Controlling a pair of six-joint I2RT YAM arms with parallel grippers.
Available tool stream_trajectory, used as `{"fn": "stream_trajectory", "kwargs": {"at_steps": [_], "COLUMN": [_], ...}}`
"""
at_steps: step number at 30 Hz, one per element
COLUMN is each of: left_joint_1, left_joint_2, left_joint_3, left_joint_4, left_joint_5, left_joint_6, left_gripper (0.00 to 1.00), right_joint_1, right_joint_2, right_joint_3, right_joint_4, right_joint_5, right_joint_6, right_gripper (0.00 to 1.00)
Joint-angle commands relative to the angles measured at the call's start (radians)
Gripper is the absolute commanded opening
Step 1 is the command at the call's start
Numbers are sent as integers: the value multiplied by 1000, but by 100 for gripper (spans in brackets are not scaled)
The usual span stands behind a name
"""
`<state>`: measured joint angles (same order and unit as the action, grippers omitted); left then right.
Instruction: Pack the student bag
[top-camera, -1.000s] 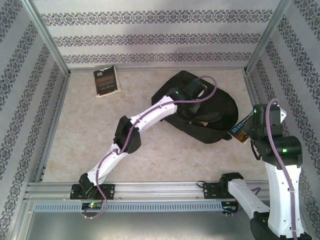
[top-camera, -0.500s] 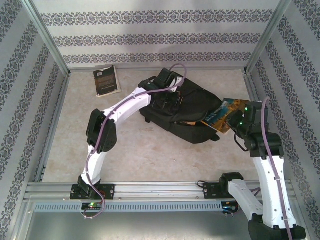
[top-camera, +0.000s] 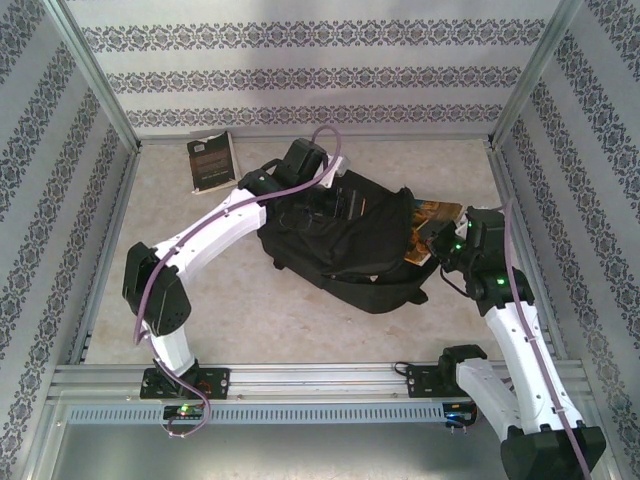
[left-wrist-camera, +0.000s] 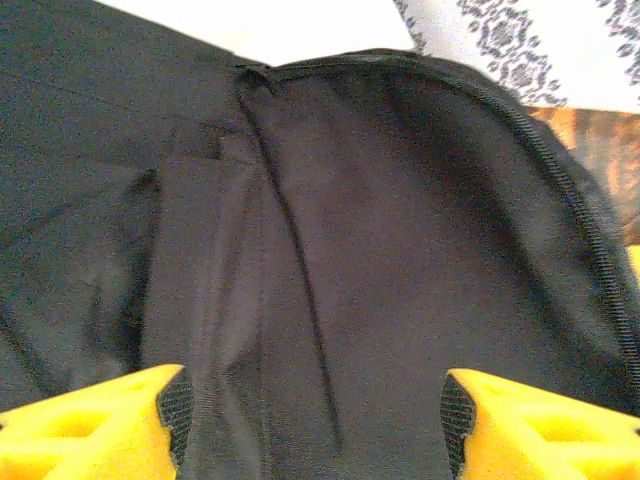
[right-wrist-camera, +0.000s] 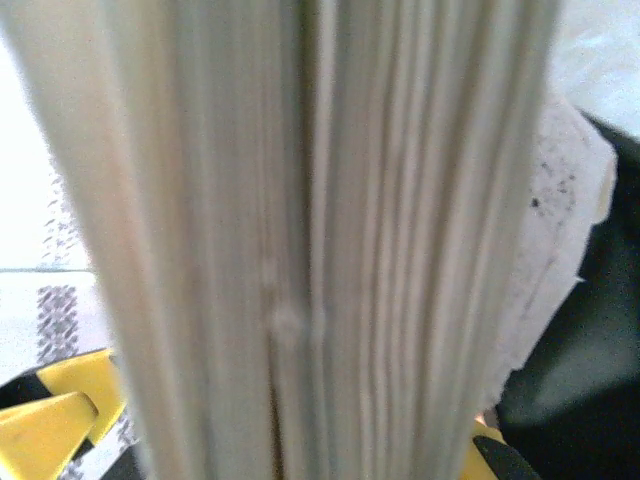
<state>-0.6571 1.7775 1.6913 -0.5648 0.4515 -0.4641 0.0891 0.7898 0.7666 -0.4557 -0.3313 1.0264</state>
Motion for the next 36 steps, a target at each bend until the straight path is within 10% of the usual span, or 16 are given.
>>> {"fn": "stream_trajectory", "kwargs": {"at_steps": [1, 8, 22, 31, 36], "left_joint_1": [-51, -155, -207, -205, -174], "left_joint_2": [2, 76, 277, 303, 307], "left_joint_3": [110, 293, 554, 633, 741], "left_joint_4": [-64, -221, -443, -458, -527], "left_joint_5": [-15, -113, -142, -110, -127], "left_joint_6": [-43, -53, -109, -113, -134], "left_gripper": [71, 80, 65, 2, 0], "right_joint_1": [38, 115, 132, 130, 132], "right_joint_2": [-18, -61, -64, -93, -115], "right_joint_3": [45, 14, -22, -33, -10], "right_joint_4": [121, 107, 179, 128, 9], "right_joint_5": [-92, -44, -50, -18, 23], "right_joint_6": [1, 13, 44, 0, -78], "right_gripper": [0, 0, 0, 0, 0]}}
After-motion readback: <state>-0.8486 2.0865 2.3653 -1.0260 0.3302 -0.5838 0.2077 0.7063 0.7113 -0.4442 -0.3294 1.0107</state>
